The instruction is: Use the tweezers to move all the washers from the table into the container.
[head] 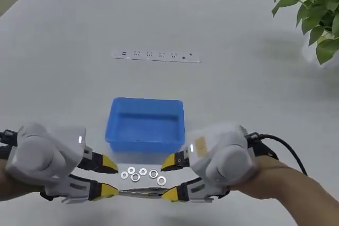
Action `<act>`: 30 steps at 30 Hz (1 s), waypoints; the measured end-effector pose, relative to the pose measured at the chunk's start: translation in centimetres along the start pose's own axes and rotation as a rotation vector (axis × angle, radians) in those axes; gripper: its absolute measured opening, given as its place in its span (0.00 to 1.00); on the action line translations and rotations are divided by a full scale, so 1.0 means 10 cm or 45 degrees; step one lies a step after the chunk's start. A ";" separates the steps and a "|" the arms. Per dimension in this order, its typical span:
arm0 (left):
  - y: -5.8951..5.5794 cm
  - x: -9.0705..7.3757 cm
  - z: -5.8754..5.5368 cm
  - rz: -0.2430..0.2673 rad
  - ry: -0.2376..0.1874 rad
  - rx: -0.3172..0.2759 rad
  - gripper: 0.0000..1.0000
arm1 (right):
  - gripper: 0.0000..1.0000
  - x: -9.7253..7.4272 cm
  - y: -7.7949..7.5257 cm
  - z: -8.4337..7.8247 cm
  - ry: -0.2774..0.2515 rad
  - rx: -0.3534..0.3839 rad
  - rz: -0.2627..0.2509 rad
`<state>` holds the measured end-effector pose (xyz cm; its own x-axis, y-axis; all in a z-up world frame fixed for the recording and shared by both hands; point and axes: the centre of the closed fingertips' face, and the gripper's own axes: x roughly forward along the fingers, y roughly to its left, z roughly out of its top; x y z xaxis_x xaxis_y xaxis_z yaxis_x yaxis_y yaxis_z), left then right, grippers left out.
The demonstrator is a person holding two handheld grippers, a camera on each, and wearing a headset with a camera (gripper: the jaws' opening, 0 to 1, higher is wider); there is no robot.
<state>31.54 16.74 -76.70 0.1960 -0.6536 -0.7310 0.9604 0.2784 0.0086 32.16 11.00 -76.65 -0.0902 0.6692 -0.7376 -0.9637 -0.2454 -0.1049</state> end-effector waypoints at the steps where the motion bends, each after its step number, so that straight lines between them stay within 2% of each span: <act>1: 0.00 0.02 -0.01 -0.008 0.009 0.005 0.25 | 0.26 0.03 0.01 -0.02 0.014 -0.012 0.011; 6: -0.01 0.07 -0.11 -0.031 0.064 0.044 0.23 | 0.23 0.11 0.02 -0.05 0.031 -0.027 0.037; 12: -0.01 0.12 -0.16 -0.045 0.103 0.059 0.18 | 0.21 0.19 0.02 -0.07 0.049 -0.042 0.059; 27: -0.02 0.22 -0.32 -0.083 0.186 0.108 0.11 | 0.16 0.34 0.03 -0.14 0.086 -0.032 0.090; 30: -0.01 0.22 -0.31 -0.083 0.180 0.099 0.10 | 0.15 0.35 0.04 -0.14 0.085 -0.026 0.095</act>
<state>31.27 17.44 -80.40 0.1080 -0.5618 -0.8202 0.9838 0.1793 0.0067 31.84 12.28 -80.21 -0.1437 0.6006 -0.7865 -0.9496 -0.3074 -0.0612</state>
